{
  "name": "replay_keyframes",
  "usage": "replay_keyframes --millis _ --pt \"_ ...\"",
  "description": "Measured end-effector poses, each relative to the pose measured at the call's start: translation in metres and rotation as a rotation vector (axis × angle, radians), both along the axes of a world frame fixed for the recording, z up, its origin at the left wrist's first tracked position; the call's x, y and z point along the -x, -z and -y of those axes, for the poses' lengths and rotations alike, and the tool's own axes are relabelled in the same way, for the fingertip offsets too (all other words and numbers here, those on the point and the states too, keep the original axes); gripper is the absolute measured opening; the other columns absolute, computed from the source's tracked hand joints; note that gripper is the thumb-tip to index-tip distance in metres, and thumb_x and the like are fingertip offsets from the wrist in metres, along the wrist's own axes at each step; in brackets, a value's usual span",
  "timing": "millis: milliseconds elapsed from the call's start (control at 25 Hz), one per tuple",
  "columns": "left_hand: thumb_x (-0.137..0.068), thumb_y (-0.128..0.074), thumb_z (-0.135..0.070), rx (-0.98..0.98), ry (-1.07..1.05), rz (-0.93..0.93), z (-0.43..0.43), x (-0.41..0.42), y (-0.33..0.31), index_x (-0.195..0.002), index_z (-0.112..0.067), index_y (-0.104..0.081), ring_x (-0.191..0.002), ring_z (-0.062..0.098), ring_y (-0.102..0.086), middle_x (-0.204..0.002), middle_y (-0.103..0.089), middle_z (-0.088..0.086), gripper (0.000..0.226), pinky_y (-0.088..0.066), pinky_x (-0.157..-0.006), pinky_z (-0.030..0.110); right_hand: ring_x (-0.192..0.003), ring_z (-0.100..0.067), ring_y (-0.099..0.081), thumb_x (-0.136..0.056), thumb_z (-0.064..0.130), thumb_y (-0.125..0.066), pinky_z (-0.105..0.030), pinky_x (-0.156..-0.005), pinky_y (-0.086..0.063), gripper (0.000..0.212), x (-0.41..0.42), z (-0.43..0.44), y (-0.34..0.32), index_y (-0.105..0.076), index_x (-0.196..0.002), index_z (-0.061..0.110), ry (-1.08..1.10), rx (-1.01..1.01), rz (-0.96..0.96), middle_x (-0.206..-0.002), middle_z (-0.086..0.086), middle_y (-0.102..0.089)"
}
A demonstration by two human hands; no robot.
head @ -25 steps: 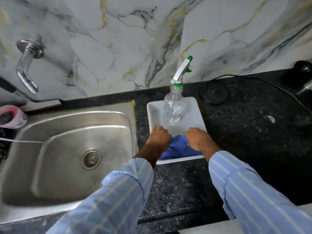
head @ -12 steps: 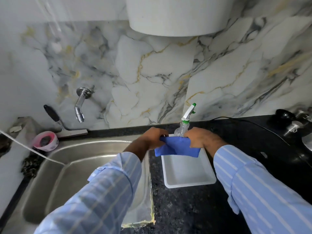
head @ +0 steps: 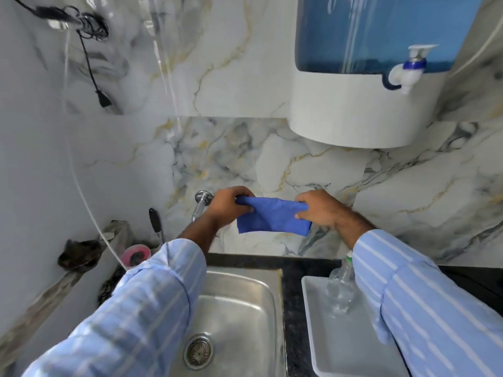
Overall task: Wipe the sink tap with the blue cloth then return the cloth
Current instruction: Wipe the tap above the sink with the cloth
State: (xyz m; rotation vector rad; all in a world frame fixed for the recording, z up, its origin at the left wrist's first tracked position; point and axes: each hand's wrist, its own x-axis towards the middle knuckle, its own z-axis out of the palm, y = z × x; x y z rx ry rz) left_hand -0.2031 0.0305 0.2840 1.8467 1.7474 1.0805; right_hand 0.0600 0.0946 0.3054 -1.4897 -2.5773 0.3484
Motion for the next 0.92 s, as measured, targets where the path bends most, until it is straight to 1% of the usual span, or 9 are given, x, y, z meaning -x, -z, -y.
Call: replay_keyframes --millis 80,160,320,440,640,720,800,840,920 --pt "-0.077 -0.080 -0.001 -0.019 -0.063 0.236 -0.001 0.039 -0.009 -0.102 -0.008 -0.072 -0.082 0.015 -0.068 -0.092 -0.074 0.004 0.028 -0.057 -0.079 0.027 -0.085 -0.018 -0.056 -0.095 0.017 -0.081 -0.025 -0.062 -0.037 0.012 0.035 -0.012 -0.001 -0.075 -0.102 0.008 0.012 -0.017 -0.189 -0.088 0.001 -0.061" --pt "-0.078 -0.081 -0.002 -0.031 -0.105 0.362 -0.006 0.077 -0.012 -0.106 -0.006 -0.069 -0.081 0.014 -0.068 -0.091 -0.072 0.005 0.031 -0.059 -0.077 0.031 -0.079 -0.017 -0.053 -0.093 0.018 -0.083 -0.024 -0.059 -0.035 0.021 0.070 -0.023 0.002 -0.073 -0.098 0.000 0.049 -0.003 -0.328 -0.083 -0.001 -0.060" --pt "-0.078 -0.083 -0.009 -0.039 -0.338 0.421 -0.025 0.138 0.005 -0.106 -0.011 -0.066 -0.086 0.021 -0.068 -0.098 -0.071 0.008 0.033 -0.059 -0.078 0.034 -0.084 -0.017 -0.060 -0.092 0.020 -0.085 -0.025 -0.075 -0.045 0.021 0.141 -0.049 0.024 -0.076 -0.105 0.006 0.099 0.031 -0.489 -0.089 0.000 -0.066" --pt "-0.076 -0.084 -0.014 -0.049 -0.464 0.342 -0.045 0.169 0.030 -0.101 -0.018 -0.063 -0.083 0.019 -0.069 -0.094 -0.072 0.003 0.032 -0.056 -0.067 0.022 -0.088 -0.020 -0.067 -0.091 0.019 -0.086 -0.027 -0.080 -0.052 0.025 0.185 -0.064 0.055 -0.077 -0.111 0.008 0.155 0.021 -0.581 -0.098 -0.004 -0.074" --pt "-0.079 -0.082 -0.019 0.016 -0.612 0.272 -0.077 0.201 0.064 -0.118 -0.014 -0.053 -0.092 0.023 -0.067 -0.108 -0.067 0.005 0.049 -0.057 -0.077 0.032 -0.085 -0.021 -0.072 -0.089 0.016 -0.089 -0.018 -0.071 -0.050 0.027 0.230 -0.094 0.096 -0.078 -0.112 0.005 0.236 -0.016 -0.687 -0.097 -0.006 -0.077" --pt "-0.081 -0.079 -0.019 -0.039 -0.659 0.097 -0.082 0.198 0.076 -0.115 -0.010 -0.052 -0.096 0.025 -0.062 -0.112 -0.062 0.009 0.044 -0.050 -0.078 0.030 -0.089 -0.023 -0.076 -0.089 0.015 -0.090 -0.025 -0.078 -0.057 0.028 0.242 -0.102 0.108 -0.078 -0.113 0.004 0.261 0.000 -0.731 -0.097 -0.007 -0.079" --pt "-0.083 -0.077 -0.030 -0.088 -0.662 -0.218 -0.086 0.186 0.090 -0.112 -0.006 -0.057 -0.105 0.030 -0.055 -0.116 -0.056 0.013 0.042 -0.046 -0.085 0.034 -0.091 -0.023 -0.077 -0.091 0.014 -0.088 -0.034 -0.086 -0.063 0.027 0.249 -0.107 0.119 -0.077 -0.112 0.004 0.276 0.008 -0.745 -0.098 -0.007 -0.080" --pt "-0.084 -0.074 -0.039 -0.050 -0.630 -0.305 -0.089 0.176 0.095 -0.115 -0.005 -0.059 -0.109 0.032 -0.053 -0.118 -0.055 0.014 0.049 -0.046 -0.090 0.037 -0.092 -0.024 -0.077 -0.092 0.014 -0.087 -0.036 -0.086 -0.063 0.026 0.251 -0.109 0.123 -0.076 -0.111 0.003 0.273 0.012 -0.737 -0.098 -0.008 -0.080" --pt "-0.086 -0.067 -0.053 0.196 -0.531 -0.339 -0.099 0.154 0.103 -0.131 -0.003 -0.054 -0.117 0.032 -0.053 -0.127 -0.054 0.015 0.068 -0.046 -0.097 0.040 -0.096 -0.027 -0.075 -0.095 0.017 -0.085 -0.040 -0.086 -0.063 0.025 0.252 -0.105 0.124 -0.073 -0.111 0.003 0.264 0.003 -0.698 -0.103 -0.009 -0.078"
